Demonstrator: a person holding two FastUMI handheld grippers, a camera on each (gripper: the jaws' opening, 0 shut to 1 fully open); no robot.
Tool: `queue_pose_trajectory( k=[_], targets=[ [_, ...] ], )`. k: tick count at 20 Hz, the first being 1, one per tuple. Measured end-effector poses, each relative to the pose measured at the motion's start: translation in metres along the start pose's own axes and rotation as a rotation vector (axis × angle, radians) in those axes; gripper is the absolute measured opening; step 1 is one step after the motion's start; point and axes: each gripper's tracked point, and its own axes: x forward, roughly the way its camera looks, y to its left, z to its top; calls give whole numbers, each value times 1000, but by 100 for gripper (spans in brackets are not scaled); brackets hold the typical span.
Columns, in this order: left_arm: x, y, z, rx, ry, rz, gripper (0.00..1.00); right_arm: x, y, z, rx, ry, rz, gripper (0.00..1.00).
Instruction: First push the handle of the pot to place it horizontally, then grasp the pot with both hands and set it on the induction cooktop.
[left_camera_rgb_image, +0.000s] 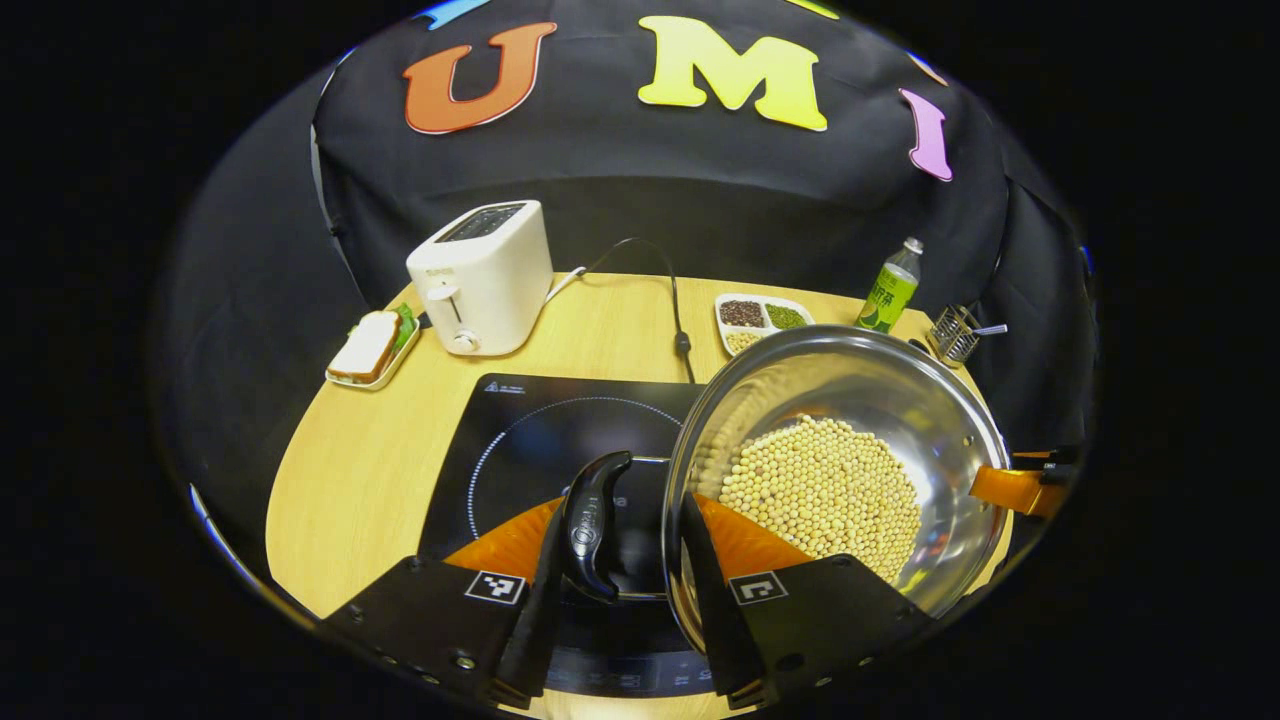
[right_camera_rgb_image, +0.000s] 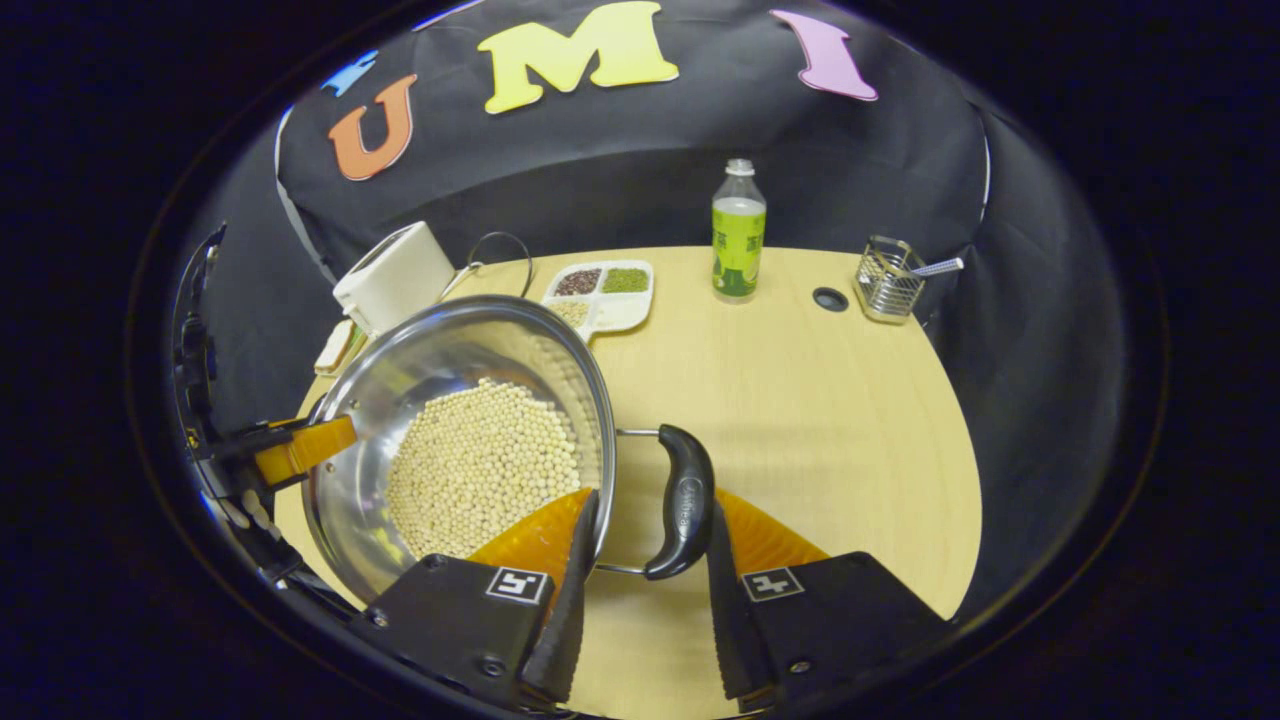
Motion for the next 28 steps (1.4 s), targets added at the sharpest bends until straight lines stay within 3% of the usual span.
queue_pose_trajectory(
  k=[14, 28],
  targets=[
    [4, 101, 3, -15, 27, 44, 59, 30, 101, 0, 7, 47, 39, 54],
    [28, 146, 8, -22, 20, 45, 59, 52, 143, 4, 14, 56, 21, 54]
  ],
)
